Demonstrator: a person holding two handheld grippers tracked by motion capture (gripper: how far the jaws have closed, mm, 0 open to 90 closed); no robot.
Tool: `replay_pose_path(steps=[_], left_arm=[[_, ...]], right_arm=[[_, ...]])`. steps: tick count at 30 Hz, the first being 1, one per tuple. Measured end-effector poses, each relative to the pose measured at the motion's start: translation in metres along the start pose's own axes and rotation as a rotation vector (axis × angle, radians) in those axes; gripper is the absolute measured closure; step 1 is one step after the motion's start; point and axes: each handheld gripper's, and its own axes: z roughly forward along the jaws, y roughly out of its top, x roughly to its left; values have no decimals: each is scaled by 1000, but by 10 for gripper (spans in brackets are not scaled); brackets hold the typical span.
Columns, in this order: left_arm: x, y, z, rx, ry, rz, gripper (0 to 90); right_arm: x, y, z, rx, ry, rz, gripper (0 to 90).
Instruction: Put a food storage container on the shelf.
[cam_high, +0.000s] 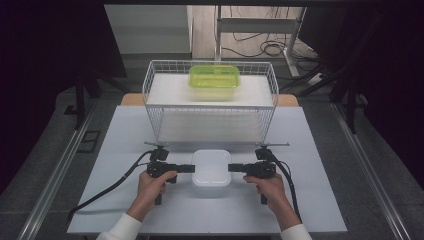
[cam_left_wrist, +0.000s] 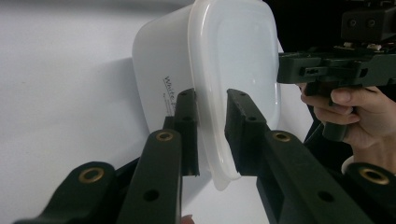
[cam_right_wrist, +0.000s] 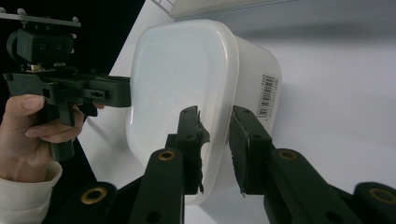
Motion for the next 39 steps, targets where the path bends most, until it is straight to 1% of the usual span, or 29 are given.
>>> replay_pose_path(steps=[3, 5, 7, 10, 14, 18, 22, 28, 35, 37, 39], left_arm=[[-2, 0, -2, -12, 6, 7, 784], [-5, -2, -3, -26, 19, 25, 792], [-6, -2, -5, -31, 19, 32, 793], [-8, -2, -8, -43, 16, 47, 793], [-13, -1, -13, -58, 16, 68, 793], [-19, 0, -18, -69, 19, 102, 793], [-22, 1, -22, -81, 5, 115, 795], [-24, 1, -23, -85, 4, 126, 795], [-29, 1, -30, -110, -9, 138, 795], [-34, 2, -33, -117, 3, 160, 796], [-39, 2, -35, -121, 14, 180, 796]], right_arm=[[2, 0, -2, -14, 4, -20, 770], [4, 0, -3, -26, -3, -40, 786], [7, 1, -4, -31, -8, -56, 786], [9, 1, -6, -40, -1, -70, 786], [14, 2, -9, -55, 6, -101, 786], [19, 3, -12, -70, 9, -124, 786], [23, 3, -17, -90, 18, -148, 786], [26, 4, -18, -90, 12, -170, 785], [33, 5, -22, -116, 17, -207, 785], [36, 5, -24, -125, 18, -224, 785], [39, 6, -26, -129, 8, -234, 785]])
